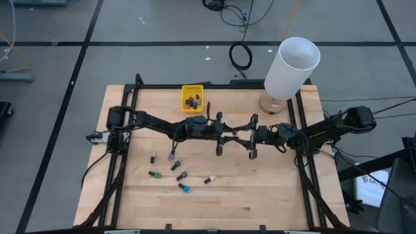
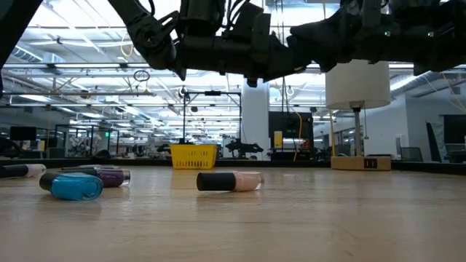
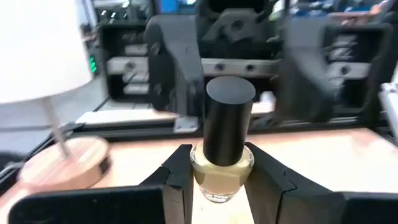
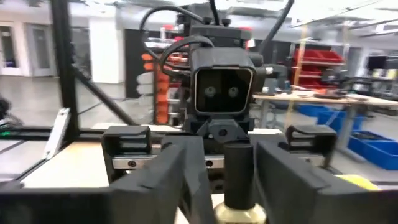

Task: Pick & Place Nail Polish
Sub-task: Put the yellow nail polish bottle into the yellow bin

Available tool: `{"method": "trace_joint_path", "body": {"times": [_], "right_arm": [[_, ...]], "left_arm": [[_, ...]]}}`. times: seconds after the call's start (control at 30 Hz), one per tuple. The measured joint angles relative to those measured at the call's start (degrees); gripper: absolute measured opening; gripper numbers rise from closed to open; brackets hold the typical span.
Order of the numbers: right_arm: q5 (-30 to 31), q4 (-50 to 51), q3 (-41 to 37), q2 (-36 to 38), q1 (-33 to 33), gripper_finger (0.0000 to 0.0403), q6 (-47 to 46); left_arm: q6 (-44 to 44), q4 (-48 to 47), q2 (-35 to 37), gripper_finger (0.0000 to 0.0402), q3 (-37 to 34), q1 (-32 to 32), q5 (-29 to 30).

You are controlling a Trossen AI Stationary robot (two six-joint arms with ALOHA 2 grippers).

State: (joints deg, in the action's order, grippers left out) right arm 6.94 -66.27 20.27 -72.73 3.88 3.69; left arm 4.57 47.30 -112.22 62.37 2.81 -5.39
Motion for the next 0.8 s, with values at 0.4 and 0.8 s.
{"method": "trace_joint_path", "body": {"times": [0.4,0.8], "right_arm": [[11.58,16.25,0.02,17.05,3.00,0.0300,1.53],[12.52,35.58,0.00,29.51,2.71,0.0275,-1.00]], "left_arm": [[-3.63,-22.43,12.28,0.0094,-0.95,4.93,9.81],[-17.12,-13.77,22.44,0.0094,-20.75,16.89,16.15]]}}
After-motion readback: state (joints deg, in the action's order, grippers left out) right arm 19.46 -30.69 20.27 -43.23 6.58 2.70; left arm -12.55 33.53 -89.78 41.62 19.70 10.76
